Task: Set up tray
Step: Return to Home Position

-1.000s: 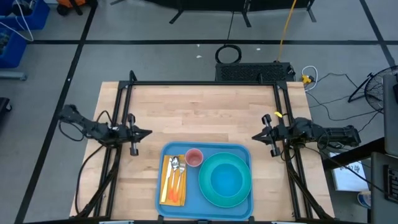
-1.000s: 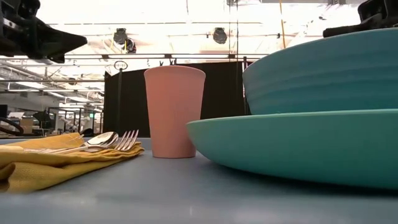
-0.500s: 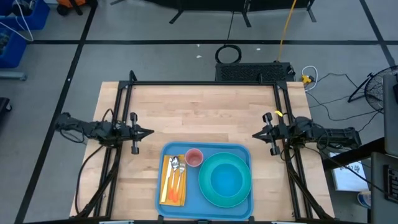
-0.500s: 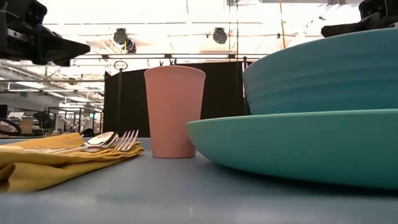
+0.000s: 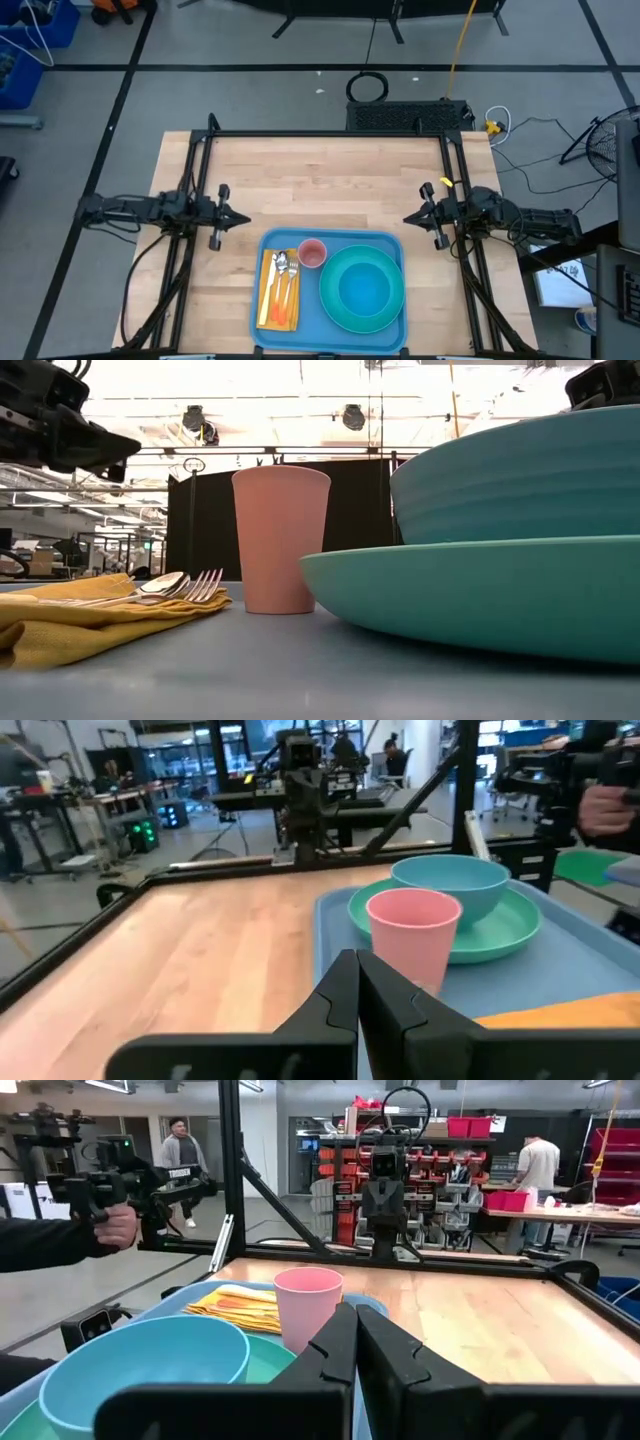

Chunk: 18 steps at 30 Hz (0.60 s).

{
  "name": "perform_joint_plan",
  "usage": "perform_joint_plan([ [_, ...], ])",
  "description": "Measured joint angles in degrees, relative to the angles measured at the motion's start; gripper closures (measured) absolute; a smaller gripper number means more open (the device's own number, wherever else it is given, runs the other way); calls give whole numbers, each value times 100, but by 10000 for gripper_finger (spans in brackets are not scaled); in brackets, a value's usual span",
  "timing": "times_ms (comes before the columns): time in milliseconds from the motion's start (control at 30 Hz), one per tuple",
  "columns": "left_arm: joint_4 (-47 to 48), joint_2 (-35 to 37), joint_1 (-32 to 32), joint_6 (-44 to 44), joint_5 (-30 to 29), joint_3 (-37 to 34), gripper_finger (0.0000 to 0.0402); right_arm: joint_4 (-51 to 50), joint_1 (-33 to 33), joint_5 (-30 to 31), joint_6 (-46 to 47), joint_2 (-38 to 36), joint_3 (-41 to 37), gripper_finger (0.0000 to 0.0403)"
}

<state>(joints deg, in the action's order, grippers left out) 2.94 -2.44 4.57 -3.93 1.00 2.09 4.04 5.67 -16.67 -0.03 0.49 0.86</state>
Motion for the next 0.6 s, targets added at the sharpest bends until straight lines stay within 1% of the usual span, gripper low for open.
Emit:
perform_joint_plan([
  [100,-339,-269,5,85,-68,-141,401,-19,0,3,25,1,0,403],
  [200,-344,-532,-4,203,-71,-142,401,-29,0,13,24,1,0,403],
  [367,-341,-585,-43,413,-78,-142,401,-46,0,13,54,1,0,403],
  [600,-337,-576,-43,458,-91,-142,401,-55,0,13,61,1,0,403],
])
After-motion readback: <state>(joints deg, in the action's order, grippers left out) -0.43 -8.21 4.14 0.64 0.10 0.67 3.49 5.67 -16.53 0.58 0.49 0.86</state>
